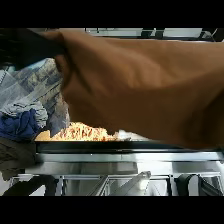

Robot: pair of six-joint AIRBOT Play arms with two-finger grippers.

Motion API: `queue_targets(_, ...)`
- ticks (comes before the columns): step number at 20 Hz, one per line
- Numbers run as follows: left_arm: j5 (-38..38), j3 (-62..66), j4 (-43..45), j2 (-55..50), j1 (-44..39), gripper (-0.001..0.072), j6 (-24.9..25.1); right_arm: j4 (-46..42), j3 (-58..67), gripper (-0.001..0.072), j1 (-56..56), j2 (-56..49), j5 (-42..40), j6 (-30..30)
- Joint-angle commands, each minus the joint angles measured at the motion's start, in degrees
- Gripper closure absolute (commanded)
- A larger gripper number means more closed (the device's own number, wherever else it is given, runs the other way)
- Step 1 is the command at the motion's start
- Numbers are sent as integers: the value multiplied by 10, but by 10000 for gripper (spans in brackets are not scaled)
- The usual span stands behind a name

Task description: Fold the shirts.

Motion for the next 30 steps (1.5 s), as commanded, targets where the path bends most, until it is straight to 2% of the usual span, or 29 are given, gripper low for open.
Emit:
queue_targets(1, -71, -114, 2, -49, 2, 678, 9, -8, -32, 692, 8, -91, 37, 0)
queue_targets(2, -90, -139, 1, -86, 2, 638, 11, -17, -53, 692, 23, -132, 33, -9)
queue_targets(3, -110, -157, 0, -121, 2, 396, 15, -25, -75, 692, 45, -176, 23, -27)
queue_targets(4, -135, -172, 0, -160, 2, 113, 17, -34, -95, 692, 73, -223, 0, -43)
queue_targets(5, -153, -176, -1, -197, 2, -11, 17, -43, -113, 692, 108, -280, -38, -56)
queue_targets(7, -158, -155, -1, -271, 7, -1, 17, -40, -119, 684, 162, -400, -112, -101)
queue_targets(9, -103, -119, -1, -326, 18, -1, 14, -41, -101, 380, 171, -498, -107, -102)
queue_targets(11, -31, -99, -1, -358, 23, -1, 1, -63, -85, 378, 154, -552, -72, -76)
queue_targets(12, -12, -108, -1, -364, 19, 0, -4, -93, -84, 335, 141, -561, -69, -45)
queue_targets(13, -7, -126, -1, -363, 12, 0, -6, -135, -84, 219, 123, -565, -73, -9)
queue_targets(14, -10, -149, -2, -363, -2, 0, -6, -183, -84, 177, 101, -566, -75, 33)
queue_targets(18, -83, -233, -5, -363, -95, 1, -5, -334, -86, 183, 23, -566, -13, 171)
queue_targets(22, -169, -247, -5, -364, -186, 1, -5, -441, -86, 200, 6, -566, 41, 261)
queue_targets(23, -183, -240, -5, -364, -202, 1, -5, -459, -90, 255, 6, -566, 45, 274)
queue_targets(26, -202, -217, -3, -370, -225, 1, -5, -479, -123, 261, 4, -566, 76, 299)
queue_targets(29, -158, -193, 0, -400, -225, 1, -5, -479, -188, 264, 5, -563, 118, 307)
queue_targets(30, -145, -191, 0, -410, -225, 1, -5, -479, -210, 307, 5, -560, 119, 307)
